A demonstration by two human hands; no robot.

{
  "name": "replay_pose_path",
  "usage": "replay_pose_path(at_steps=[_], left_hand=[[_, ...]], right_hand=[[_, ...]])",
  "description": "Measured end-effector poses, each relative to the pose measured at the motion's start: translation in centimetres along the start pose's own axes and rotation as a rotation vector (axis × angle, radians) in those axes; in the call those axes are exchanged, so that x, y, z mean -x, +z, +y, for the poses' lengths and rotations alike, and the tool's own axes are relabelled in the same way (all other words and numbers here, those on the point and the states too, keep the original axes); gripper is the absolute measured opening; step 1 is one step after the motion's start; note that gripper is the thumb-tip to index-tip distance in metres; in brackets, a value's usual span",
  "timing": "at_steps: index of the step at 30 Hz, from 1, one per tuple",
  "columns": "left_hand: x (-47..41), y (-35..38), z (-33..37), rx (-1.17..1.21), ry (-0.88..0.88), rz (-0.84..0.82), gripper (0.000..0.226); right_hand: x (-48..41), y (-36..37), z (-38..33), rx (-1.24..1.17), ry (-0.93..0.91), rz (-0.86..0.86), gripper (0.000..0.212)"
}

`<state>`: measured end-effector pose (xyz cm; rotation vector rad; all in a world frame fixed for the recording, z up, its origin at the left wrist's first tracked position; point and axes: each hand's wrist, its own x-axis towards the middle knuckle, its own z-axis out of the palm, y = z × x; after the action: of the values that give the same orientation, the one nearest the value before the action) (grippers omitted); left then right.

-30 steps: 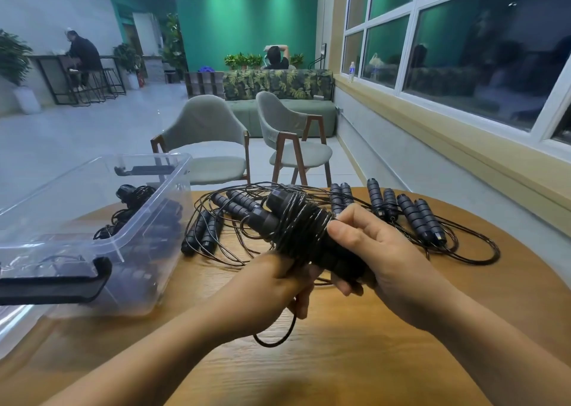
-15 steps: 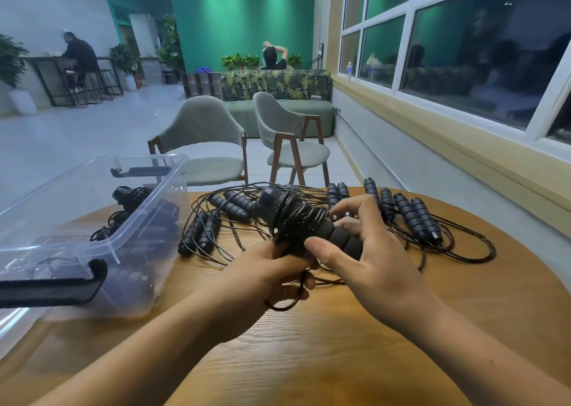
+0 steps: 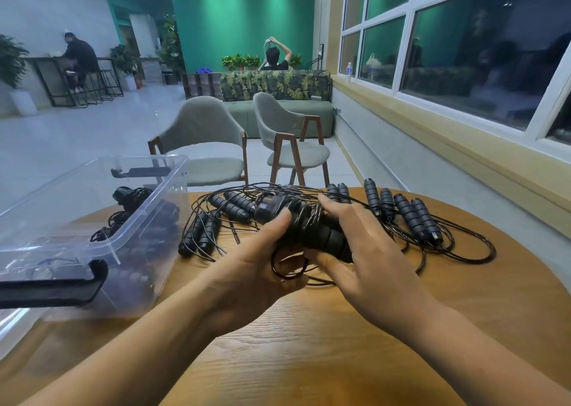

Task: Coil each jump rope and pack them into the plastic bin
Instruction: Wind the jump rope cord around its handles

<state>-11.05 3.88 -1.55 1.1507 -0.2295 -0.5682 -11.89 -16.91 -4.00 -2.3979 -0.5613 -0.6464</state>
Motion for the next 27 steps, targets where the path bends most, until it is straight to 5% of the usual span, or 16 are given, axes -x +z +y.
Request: replay_pose_path(at_steps=[13, 21, 27], left_hand=[[-0.5, -1.4, 0.0, 0.085, 0.022, 0.24, 0.047], [0.2, -2.6, 0.8, -0.241, 0.055, 0.06, 0.036], [0.5, -3.0, 1.0, -0.354, 0.026, -0.029, 0.039]], right_hand=[[-0.2, 0.7, 0.5, 0.266, -0.185, 0.058, 0.074], [-0.1, 0.0, 0.1, -0.486, 0.294, -0.179, 0.067], [-0.1, -0.4, -0.8, -0.59, 0.341, -0.235, 0.051]])
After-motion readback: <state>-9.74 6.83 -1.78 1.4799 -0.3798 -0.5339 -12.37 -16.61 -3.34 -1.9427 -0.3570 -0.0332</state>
